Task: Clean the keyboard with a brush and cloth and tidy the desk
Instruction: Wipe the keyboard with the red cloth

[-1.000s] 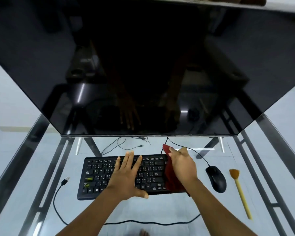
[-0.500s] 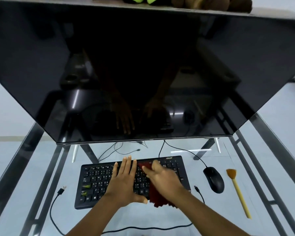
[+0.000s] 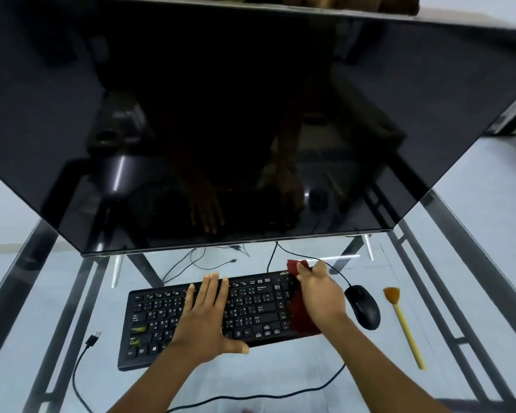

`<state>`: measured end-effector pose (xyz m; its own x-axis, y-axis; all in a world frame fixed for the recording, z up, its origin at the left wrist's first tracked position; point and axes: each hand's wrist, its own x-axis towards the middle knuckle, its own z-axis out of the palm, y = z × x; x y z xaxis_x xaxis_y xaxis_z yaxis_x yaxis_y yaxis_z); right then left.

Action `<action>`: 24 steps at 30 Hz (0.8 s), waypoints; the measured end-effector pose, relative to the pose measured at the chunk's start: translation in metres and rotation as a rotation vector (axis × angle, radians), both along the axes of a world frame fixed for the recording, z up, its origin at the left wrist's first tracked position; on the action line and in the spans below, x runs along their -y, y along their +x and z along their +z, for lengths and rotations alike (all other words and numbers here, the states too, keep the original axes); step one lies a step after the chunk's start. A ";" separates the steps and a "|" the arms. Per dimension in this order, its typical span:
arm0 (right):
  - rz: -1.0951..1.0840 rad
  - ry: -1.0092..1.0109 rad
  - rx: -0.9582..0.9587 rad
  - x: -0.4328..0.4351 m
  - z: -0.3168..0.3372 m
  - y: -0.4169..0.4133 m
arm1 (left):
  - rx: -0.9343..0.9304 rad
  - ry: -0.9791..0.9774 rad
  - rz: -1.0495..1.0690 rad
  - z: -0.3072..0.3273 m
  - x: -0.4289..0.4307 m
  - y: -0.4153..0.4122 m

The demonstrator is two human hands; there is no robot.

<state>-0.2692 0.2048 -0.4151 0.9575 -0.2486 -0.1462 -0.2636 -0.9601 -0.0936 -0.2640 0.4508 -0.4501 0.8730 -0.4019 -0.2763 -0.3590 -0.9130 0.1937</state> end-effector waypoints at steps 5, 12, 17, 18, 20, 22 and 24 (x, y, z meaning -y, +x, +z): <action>0.260 0.204 -0.107 -0.035 -0.003 -0.037 | -0.011 -0.027 0.007 0.001 0.000 0.000; 0.136 0.100 0.013 -0.026 -0.021 -0.022 | -0.022 0.011 0.014 0.002 0.001 0.000; 0.047 0.148 0.072 -0.001 -0.008 -0.006 | -0.020 0.010 0.001 0.000 0.000 0.002; -0.050 0.110 0.059 0.008 -0.012 0.003 | -0.021 0.012 -0.004 0.000 0.000 0.001; -0.003 0.114 0.038 -0.007 -0.011 0.004 | -0.018 0.013 -0.001 0.000 0.000 0.000; 0.205 0.171 -0.047 -0.032 -0.011 -0.008 | -0.015 0.012 0.005 -0.001 0.001 0.000; 0.302 0.181 -0.064 -0.030 -0.006 -0.012 | -0.015 0.009 0.002 -0.001 0.001 0.001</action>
<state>-0.2816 0.2350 -0.4207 0.9713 0.0796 -0.2241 0.0188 -0.9650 -0.2615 -0.2630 0.4502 -0.4514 0.8697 -0.3977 -0.2923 -0.3544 -0.9154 0.1911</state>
